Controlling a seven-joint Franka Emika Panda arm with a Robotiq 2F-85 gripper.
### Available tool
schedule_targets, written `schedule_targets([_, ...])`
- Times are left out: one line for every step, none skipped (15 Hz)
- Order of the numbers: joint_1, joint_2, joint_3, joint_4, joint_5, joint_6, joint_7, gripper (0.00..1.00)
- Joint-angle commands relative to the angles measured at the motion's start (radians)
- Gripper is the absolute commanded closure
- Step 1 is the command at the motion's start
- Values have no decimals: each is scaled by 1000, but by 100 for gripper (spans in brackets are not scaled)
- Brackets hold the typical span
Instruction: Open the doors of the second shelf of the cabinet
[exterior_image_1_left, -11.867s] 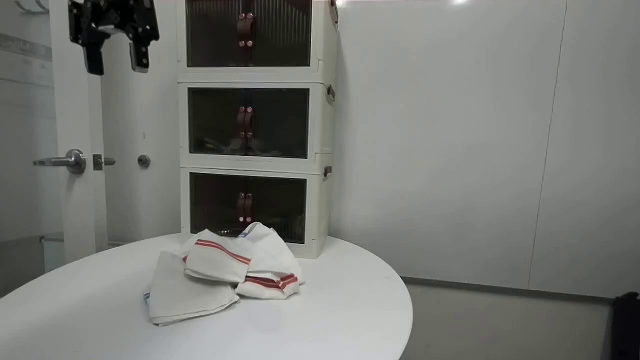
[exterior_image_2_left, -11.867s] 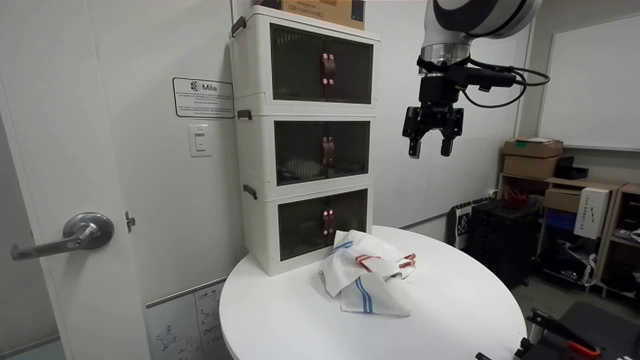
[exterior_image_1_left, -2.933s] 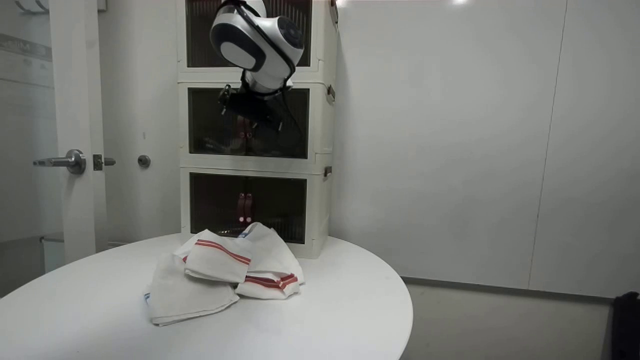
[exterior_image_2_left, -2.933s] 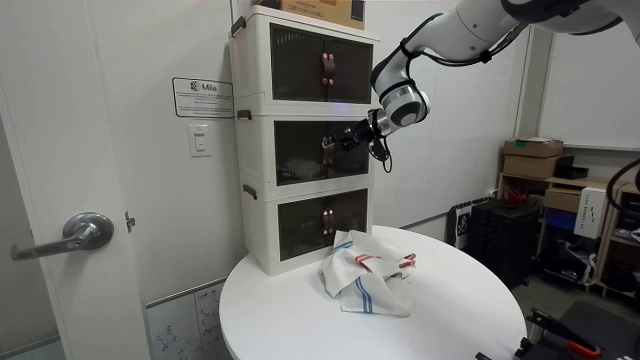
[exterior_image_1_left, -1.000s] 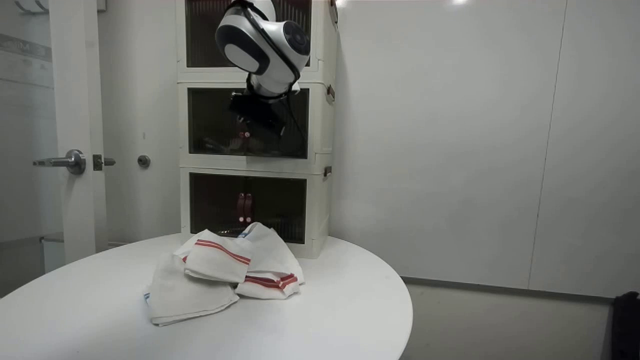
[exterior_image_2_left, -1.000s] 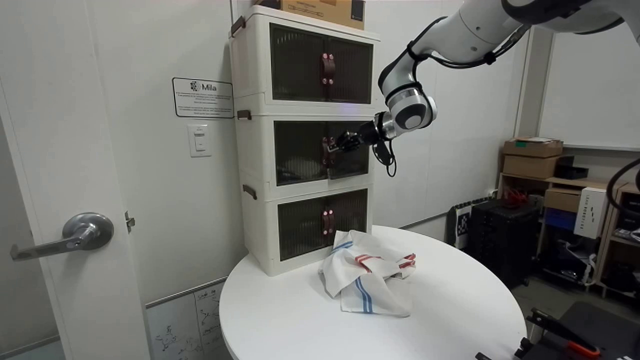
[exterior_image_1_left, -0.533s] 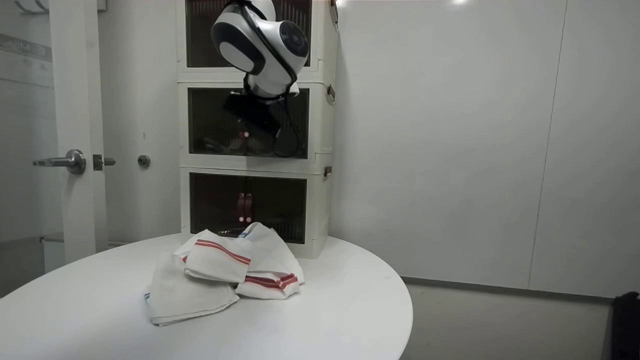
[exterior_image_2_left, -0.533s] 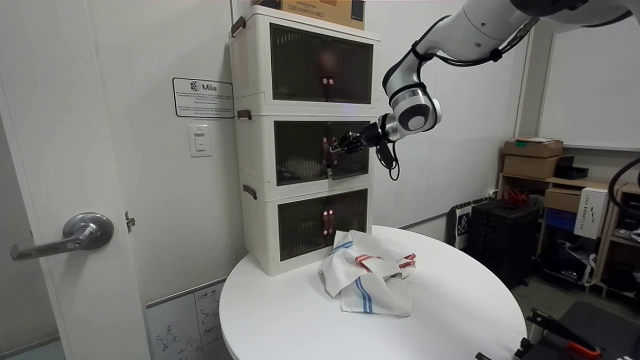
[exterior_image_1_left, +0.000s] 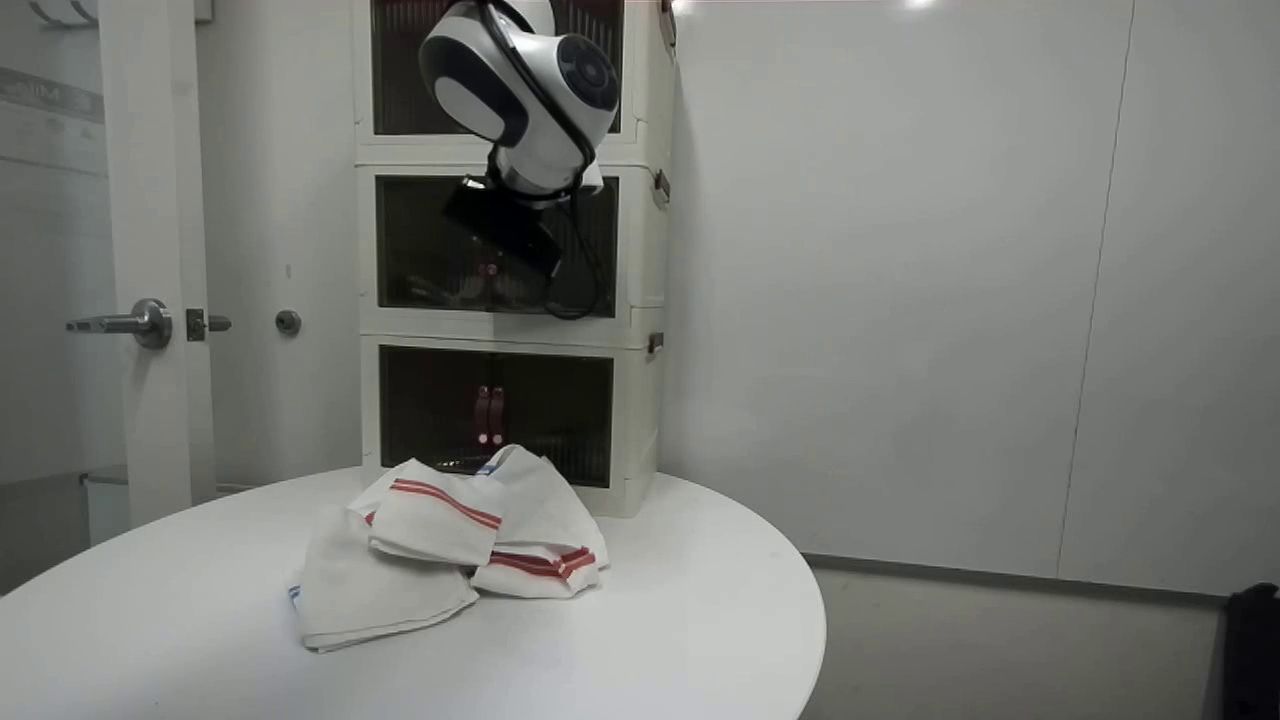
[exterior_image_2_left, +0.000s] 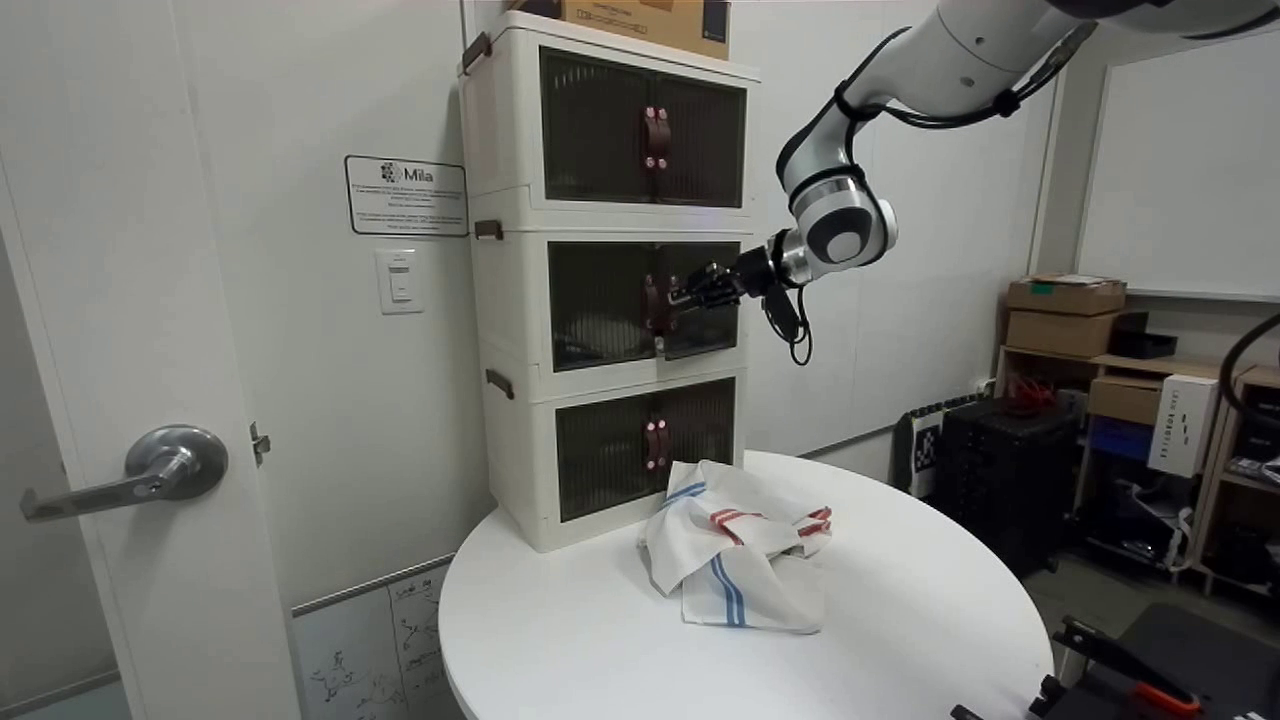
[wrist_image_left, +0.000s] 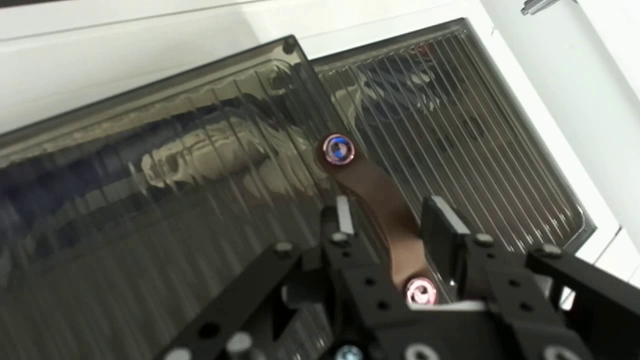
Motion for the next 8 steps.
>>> schedule_targets([14, -33, -22, -41, 44, 15, -46, 28])
schedule_targets([15, -35, -24, -44, 46, 16, -50, 22])
schedule_targets([15, -37, -26, -46, 49, 17, -55, 13])
schedule_targets([15, -40, -28, -47, 51, 17, -58, 7])
schedule_targets([15, -41, -30, -48, 51, 16, -58, 1])
schedule_targets([16, -43, -32, -48, 50, 15, -54, 0])
schedule_targets([15, -47, -33, -48, 43, 8, -42, 0])
schedule_targets([15, -59, -35, -52, 30, 1, -27, 0])
